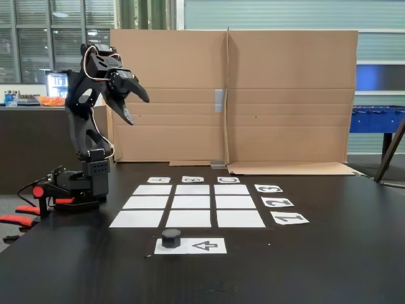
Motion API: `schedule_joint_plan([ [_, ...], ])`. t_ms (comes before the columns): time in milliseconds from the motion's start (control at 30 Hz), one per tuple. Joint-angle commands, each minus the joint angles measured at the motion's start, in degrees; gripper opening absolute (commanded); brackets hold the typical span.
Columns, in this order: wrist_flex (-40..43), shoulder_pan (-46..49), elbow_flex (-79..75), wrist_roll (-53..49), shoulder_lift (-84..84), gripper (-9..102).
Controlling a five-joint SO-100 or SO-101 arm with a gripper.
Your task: Pick up a new token and place it in the grid on square A2.
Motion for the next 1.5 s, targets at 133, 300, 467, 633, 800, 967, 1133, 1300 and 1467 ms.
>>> schedule_joint_plan([
  [133,0.7,1.23,-5.45,-0.88,-5.36,33],
  [300,0.7,2.11,-6.86,-1.49,-9.14,33],
  [467,0.7,2.2,-7.65,-3.69,-12.39,33],
  [633,0.7,2.55,-8.53,-5.62,-15.56,33],
  [800,0.7,3.52,-9.4,-7.73,-18.28,33],
  [967,0.7,4.48,-10.46,-9.58,-21.45,33],
  [1133,0.7,4.57,-10.81,-10.81,-23.73,33],
  [1300,0.7,4.66,-10.81,-11.95,-25.93,33],
  [1467,0.62,5.19,-10.9,-13.36,-27.95,33],
])
